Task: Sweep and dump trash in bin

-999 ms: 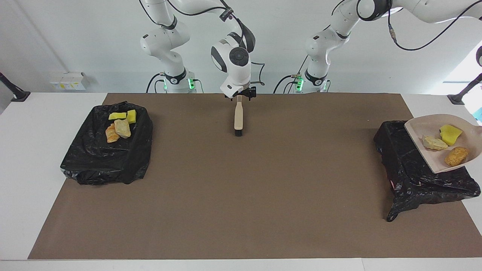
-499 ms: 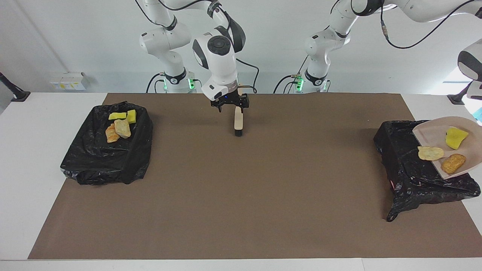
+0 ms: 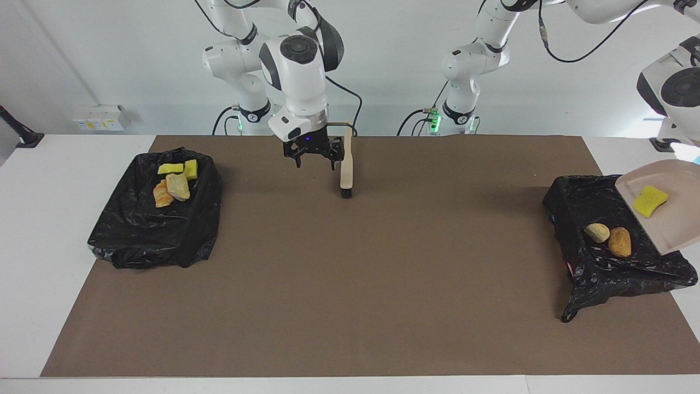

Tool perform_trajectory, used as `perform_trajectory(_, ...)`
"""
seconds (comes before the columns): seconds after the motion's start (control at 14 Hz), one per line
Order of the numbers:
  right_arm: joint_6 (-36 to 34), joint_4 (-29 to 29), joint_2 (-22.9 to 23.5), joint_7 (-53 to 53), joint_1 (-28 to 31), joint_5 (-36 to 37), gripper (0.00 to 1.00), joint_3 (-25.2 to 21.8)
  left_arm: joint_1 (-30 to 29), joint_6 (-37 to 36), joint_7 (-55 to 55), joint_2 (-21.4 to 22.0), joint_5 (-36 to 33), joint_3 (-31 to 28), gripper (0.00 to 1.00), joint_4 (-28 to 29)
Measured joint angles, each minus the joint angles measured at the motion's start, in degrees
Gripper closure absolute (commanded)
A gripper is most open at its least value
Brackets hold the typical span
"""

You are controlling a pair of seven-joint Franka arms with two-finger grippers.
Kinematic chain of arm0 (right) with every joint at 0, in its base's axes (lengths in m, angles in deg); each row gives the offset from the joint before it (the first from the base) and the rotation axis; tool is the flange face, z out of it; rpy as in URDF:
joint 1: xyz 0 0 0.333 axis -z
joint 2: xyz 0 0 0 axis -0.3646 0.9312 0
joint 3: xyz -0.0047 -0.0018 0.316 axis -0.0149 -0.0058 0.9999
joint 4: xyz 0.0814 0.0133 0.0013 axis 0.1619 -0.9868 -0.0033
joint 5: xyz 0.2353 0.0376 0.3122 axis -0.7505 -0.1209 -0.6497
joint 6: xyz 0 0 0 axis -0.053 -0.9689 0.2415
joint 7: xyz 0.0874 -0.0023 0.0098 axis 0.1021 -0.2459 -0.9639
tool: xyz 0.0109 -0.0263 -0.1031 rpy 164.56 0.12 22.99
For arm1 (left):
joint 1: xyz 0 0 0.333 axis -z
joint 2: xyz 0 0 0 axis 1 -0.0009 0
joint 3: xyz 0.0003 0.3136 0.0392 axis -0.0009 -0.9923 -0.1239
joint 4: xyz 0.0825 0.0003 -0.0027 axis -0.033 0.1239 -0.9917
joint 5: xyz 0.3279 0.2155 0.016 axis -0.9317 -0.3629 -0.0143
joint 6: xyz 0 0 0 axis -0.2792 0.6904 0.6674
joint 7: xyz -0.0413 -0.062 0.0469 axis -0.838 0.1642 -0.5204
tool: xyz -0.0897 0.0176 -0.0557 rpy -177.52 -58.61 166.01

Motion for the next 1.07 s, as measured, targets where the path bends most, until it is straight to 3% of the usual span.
perform_trajectory(0.21,-2.52,2.37,-1.92,-3.31,5.04,0.0,0.0,-0.14,1.87,-0.72,-4.0,0.95,-4.47,0.03,1.0,0.25)
perform_trajectory(0.5,-3.42,3.44,-2.47,-3.63,5.95,0.0,0.0,-0.1,5.77,-6.51,-7.19,1.38,-6.52,0.05,1.0,0.64)
perform_trajectory(0.93,-4.88,6.5,-2.57,-5.88,6.83,0.0,0.0,-1.25,13.76,-15.12,-9.6,1.58,-6.34,0.76,1.0,0.68)
perform_trajectory(1.07,-5.39,6.73,-2.57,-7.61,6.94,0.01,0.0,-1.59,16.84,-19.44,-13.15,1.68,-1.75,0.88,1.0,0.69)
